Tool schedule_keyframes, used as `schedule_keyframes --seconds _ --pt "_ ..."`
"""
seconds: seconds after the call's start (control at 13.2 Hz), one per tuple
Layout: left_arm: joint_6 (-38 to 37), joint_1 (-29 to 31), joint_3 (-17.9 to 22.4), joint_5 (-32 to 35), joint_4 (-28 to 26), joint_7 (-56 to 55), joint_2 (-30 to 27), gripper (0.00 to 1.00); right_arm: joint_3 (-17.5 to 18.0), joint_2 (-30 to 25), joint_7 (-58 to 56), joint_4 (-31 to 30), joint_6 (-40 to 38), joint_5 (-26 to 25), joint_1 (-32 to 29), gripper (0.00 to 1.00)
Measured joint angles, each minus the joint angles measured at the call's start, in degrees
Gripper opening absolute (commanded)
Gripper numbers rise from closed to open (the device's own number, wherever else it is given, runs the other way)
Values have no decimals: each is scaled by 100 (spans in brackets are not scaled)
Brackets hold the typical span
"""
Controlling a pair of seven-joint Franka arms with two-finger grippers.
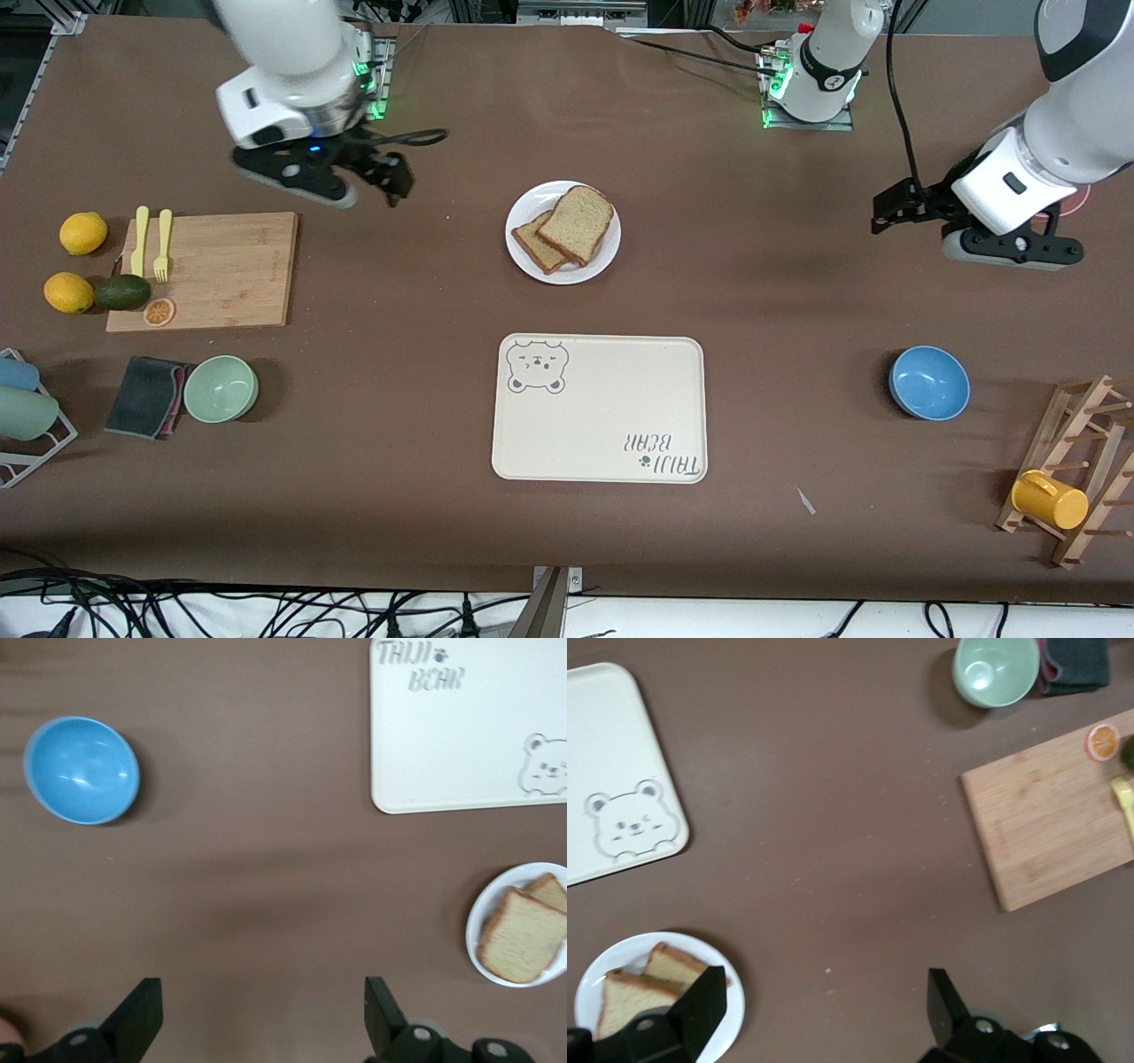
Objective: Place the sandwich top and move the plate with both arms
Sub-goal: 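Reach the left gripper toward the rim of the white plate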
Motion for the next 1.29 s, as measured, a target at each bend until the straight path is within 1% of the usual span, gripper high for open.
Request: schedule_keyframes --seconds 0.15,0.38,0.53,0.61,0.76,0.83,0.98,1.13,1.29 --pt "-61 -26 -53 -360 -3 0 143 100 -245 -121 -609 -161 2 177 -268 100" --pt "-277 -96 -155 -832 -13 0 481 100 -930 -215 -1544 -235 -40 483 -337 100" --pt "-304 -138 -270 -952 -17 8 807 100 -1333 -281 -2182 -182 -388 540 -410 100" --pt "-271 -145 -372 -1093 -19 27 1022 100 -1433 -298 -2433 -77 -616 560 -487 100" --pt "-78 -172 -494 -1415 -19 246 1495 99 -1584 -301 -2808 160 -835 621 -554 100" --pt "50 -177 -547 -1543 -20 451 1730 99 -1667 -302 -3007 224 -851 701 -563 100" --pt "404 -188 -615 -1899 -35 881 2127 98 -1780 -303 -3289 351 -865 1023 -731 100" --pt "887 -203 -727 -2406 -152 1206 2379 99 -1789 -300 -3385 611 -972 1164 -865 100" --pt "1597 -221 -997 -2699 -453 1367 2443 99 -1771 -254 -3386 788 -1105 1175 -864 100"
